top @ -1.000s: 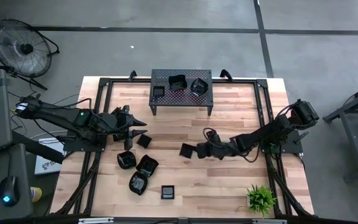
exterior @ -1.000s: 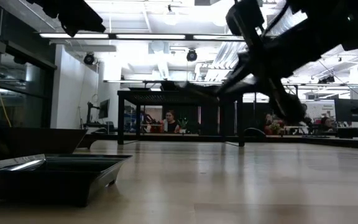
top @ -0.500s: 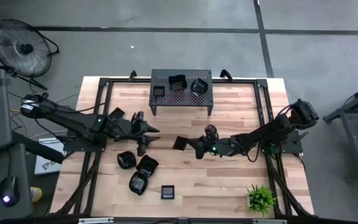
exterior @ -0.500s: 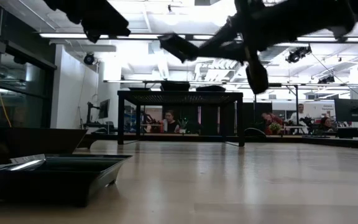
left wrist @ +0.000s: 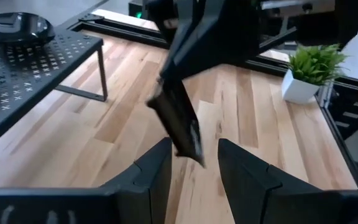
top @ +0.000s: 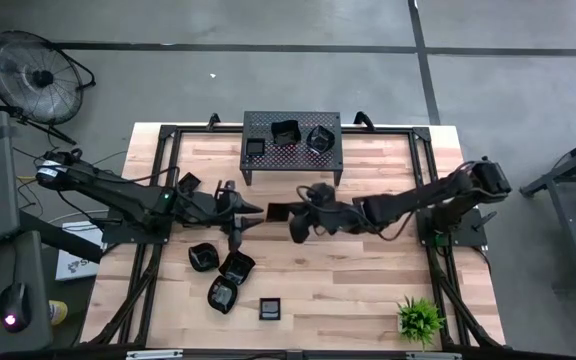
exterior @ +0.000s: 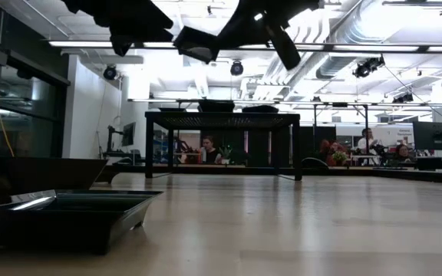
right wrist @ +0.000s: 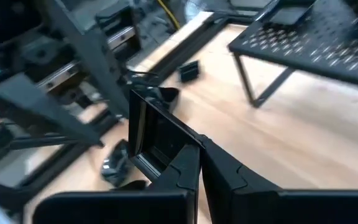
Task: Pick & Place Mini shaped plates
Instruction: Stack the square plate on top of the square plate on the shelf
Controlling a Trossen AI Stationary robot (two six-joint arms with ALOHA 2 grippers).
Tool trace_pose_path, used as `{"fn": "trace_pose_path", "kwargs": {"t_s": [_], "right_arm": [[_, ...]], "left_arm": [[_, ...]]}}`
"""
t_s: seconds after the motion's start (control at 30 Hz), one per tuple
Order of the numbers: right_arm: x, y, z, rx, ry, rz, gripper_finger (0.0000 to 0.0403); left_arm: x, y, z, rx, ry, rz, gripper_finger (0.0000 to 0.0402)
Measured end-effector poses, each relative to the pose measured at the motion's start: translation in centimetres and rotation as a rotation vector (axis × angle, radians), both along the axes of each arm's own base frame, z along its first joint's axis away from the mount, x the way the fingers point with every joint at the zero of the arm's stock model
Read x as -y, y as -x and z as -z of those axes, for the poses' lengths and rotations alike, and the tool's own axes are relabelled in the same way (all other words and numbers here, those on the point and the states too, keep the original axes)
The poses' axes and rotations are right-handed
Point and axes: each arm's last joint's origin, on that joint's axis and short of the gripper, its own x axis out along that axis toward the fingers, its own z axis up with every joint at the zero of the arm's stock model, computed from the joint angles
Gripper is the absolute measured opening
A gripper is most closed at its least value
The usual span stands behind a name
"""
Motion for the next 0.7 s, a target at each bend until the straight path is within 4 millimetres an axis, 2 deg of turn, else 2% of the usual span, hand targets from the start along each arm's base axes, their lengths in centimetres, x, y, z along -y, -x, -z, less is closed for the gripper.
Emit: {"fn": "trace_pose_path", "kwargs": {"t_s": [0.17,0.37,0.57,0.7], "right_arm": [[1.1,-0.6,-2.9,-0.045,0.056,0.013,0.0005],[1.9,-0.8,-5.3,-0.093,0.110,0.006,0.0005],[2.0,-0.8,-6.6,-0.107,0.143,0.003,0.0005],[2.0,-0.7,-6.5,-0.135,0.145,-0.002,0.0005]], "left_arm": [[-0.2,0.0,-0.1,0.017,0.015,-0.064,0.0129],[-0.3,-0.1,-0.4,0.053,0.022,-0.120,0.0129],[-0.5,0.0,-0.5,0.077,0.040,-0.196,0.0129],[-0.5,-0.1,-0.6,0.097,0.078,-0.218,0.0129]]}}
